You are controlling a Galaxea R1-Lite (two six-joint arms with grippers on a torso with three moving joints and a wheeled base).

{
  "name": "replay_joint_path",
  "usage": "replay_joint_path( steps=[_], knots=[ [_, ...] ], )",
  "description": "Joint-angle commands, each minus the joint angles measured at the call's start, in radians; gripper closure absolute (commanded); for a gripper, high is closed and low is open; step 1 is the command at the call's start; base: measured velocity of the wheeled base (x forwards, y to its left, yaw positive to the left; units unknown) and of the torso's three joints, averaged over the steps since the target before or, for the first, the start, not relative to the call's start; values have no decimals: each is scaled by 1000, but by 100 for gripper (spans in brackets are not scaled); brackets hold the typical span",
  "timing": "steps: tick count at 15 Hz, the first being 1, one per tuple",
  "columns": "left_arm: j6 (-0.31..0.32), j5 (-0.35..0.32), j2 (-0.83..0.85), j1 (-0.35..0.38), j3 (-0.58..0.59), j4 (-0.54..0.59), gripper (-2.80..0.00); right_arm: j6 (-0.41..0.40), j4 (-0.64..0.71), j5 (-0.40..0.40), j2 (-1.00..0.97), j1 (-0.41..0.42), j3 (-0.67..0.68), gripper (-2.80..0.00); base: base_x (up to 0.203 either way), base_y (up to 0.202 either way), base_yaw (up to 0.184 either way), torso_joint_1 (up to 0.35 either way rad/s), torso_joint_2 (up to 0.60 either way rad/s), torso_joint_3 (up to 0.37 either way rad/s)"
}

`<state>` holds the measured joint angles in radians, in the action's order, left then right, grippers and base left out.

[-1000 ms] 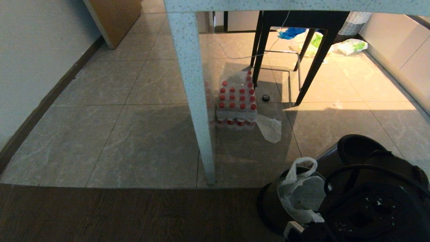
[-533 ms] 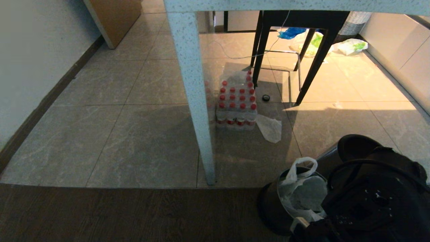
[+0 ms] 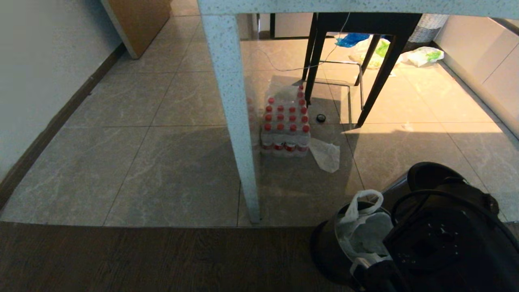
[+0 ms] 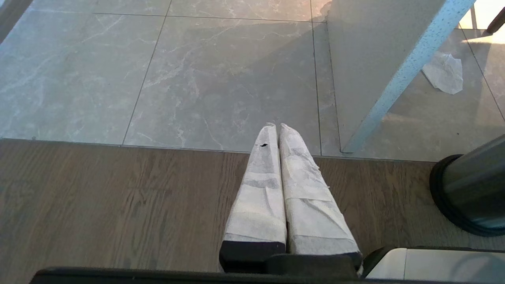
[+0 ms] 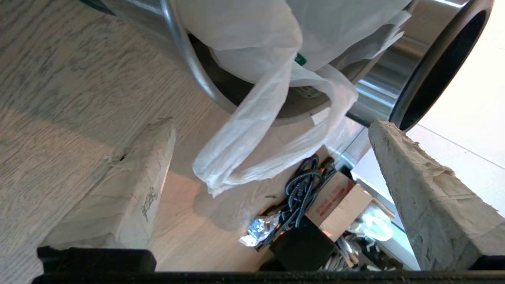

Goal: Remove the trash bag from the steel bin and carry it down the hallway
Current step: Pick up the trash bag

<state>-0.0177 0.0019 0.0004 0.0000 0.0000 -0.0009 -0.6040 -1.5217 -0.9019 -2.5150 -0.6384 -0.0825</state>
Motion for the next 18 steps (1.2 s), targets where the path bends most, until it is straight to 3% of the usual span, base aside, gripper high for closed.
replay_joint_path(
  steps=[1,8,18],
  knots=[
    [-1,1,0,0,0,-1,0,-2,-8,-8,-19,8,-11,-280,0,0,0,0,0,0],
    [-1,1,0,0,0,-1,0,12,-8,-99,7,71,-65,-280,0,0,0,0,0,0],
    [-1,1,-2,0,0,-1,0,12,-8,-133,165,70,-102,-280,0,0,0,0,0,0]
  ],
)
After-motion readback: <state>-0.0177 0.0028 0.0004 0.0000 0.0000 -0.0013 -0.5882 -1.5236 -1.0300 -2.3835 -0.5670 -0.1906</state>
